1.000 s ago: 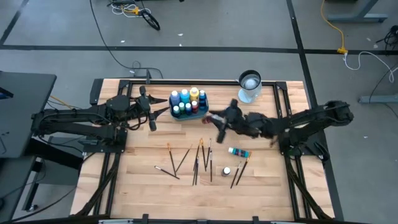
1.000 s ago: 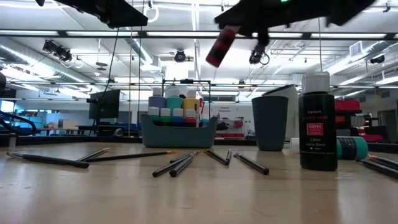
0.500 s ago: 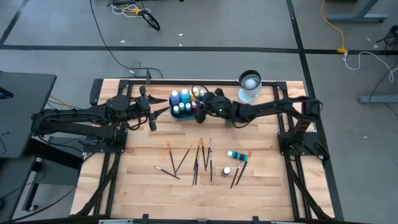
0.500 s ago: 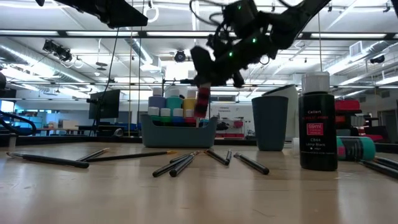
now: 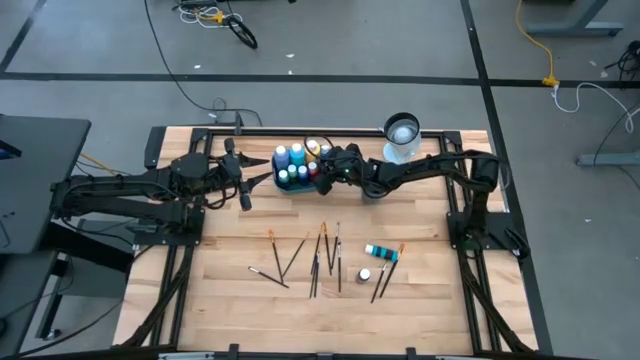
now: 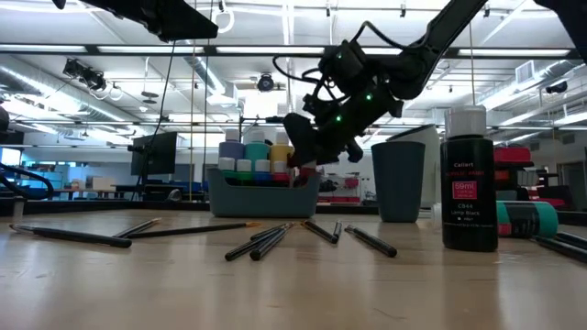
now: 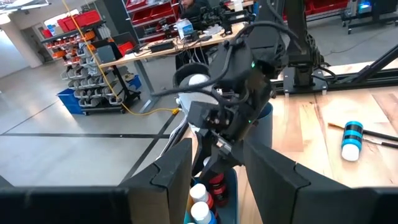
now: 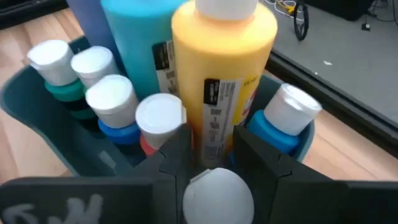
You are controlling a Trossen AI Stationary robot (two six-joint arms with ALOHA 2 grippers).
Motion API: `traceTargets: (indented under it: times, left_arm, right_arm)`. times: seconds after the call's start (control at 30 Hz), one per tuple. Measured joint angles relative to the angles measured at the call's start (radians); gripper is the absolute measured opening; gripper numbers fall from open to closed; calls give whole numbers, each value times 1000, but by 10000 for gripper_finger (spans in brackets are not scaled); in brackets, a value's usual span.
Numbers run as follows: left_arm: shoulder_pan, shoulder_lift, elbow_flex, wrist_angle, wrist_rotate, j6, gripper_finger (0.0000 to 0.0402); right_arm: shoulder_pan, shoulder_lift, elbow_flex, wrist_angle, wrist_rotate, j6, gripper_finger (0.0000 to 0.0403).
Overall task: Pick & Place Paint Supplies
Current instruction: Put the red paint bottle into the blue bin
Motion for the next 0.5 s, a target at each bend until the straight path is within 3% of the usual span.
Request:
traceTargets:
  times: [0.33, 0.5]
  left_arm:
    - [0, 0, 0, 0, 0, 0, 153]
    - [0, 0, 0, 0, 0, -2, 153]
  right_arm:
    - [-29, 63, 4, 89, 0, -30, 106]
    - [-33, 65, 2, 100, 65, -65, 106]
